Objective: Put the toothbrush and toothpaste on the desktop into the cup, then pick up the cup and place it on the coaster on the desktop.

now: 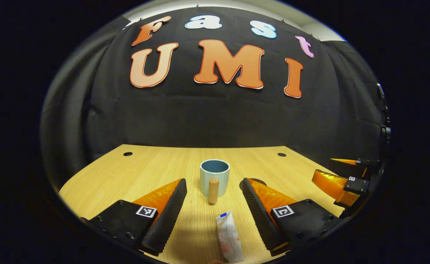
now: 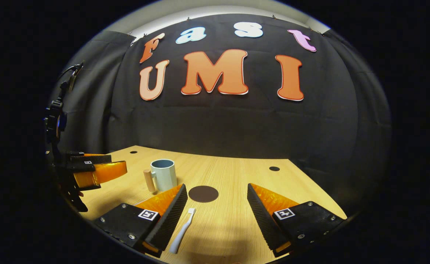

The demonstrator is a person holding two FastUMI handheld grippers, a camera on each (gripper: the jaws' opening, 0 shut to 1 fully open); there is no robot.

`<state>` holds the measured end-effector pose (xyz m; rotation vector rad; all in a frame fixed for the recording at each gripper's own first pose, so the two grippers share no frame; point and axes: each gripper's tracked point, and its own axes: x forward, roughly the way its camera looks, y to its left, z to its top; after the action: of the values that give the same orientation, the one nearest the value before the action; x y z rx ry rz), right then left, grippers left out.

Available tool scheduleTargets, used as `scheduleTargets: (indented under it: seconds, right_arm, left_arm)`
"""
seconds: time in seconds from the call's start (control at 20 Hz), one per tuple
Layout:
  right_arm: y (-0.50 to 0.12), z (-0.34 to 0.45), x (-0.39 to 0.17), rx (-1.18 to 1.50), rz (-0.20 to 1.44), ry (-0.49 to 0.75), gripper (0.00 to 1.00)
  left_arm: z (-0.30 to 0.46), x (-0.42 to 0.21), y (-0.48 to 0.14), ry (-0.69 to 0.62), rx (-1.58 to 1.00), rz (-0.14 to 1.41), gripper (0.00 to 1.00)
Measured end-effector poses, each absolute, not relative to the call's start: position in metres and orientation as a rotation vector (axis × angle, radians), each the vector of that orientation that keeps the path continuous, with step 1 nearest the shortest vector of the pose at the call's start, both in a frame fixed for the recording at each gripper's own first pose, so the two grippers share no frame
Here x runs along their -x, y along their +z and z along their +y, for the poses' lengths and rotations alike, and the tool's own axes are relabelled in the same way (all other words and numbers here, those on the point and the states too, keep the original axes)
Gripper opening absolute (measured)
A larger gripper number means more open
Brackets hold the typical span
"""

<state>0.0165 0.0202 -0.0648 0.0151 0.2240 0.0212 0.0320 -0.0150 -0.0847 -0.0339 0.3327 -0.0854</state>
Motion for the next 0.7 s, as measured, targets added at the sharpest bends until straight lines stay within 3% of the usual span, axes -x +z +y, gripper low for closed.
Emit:
scheduleTargets:
  seconds: [0.7]
  right_arm:
    - [-0.105,0.039,-0.028,-0.08,0.561,0.094,0.95]
  left_arm:
    - [-0.024,-0.014,-0.172,-0.095,0.017,0.772,0.99]
